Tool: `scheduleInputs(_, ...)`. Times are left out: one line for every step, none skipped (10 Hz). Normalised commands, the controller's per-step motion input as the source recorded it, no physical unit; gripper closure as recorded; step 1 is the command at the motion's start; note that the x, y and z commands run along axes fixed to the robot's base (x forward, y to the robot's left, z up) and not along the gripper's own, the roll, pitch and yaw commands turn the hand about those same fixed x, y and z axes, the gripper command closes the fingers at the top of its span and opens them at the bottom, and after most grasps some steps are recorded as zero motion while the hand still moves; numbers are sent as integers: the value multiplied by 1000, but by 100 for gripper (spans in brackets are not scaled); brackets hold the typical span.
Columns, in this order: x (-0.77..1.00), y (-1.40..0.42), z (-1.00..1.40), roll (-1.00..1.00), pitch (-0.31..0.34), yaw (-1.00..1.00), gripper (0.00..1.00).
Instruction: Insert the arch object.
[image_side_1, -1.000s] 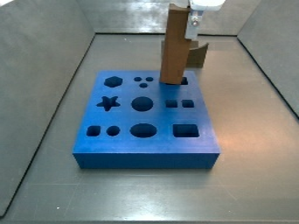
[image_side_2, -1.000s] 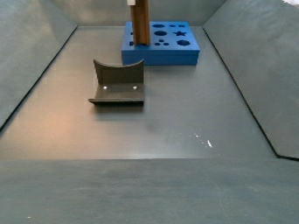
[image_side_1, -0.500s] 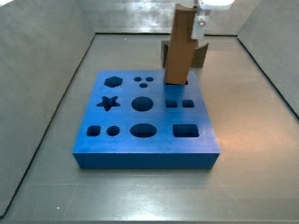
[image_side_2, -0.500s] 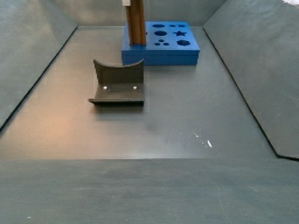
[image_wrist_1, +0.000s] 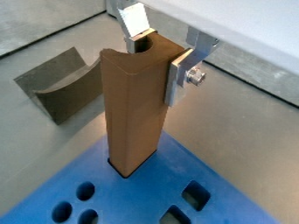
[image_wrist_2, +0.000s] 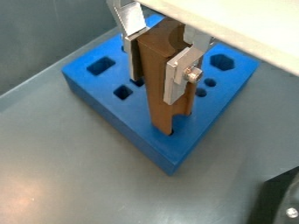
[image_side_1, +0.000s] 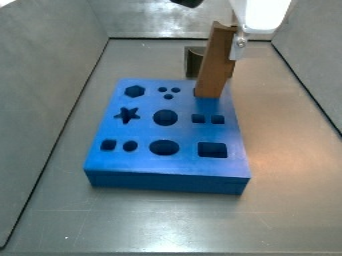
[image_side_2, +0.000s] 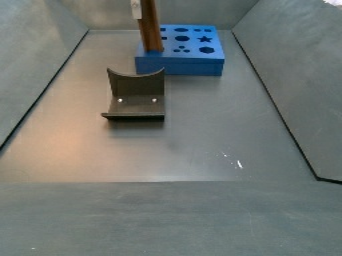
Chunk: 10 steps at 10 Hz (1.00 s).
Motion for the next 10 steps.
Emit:
scheduleInputs(300,6,-346,-14,0,0,100)
scheduleInputs(237,6,-303,-24,0,0,100)
scheduleInputs(183,0,-280,-41,0,0,100)
scheduleInputs(9,17,-263,-96,-47,-34,100)
scheduleInputs(0,14,-246,-156,-160,-29,100)
scheduleInputs(0,6,-171,-126,-176,0,100)
scheduleInputs(-186,0,-137,-31,-220,20,100)
scheduleInputs(-151,0,-114,-49,-200,0,100)
scheduleInputs(-229,0,-169,-66,-299,0,100)
scheduleInputs(-291,0,-37,-81,-239,0,100)
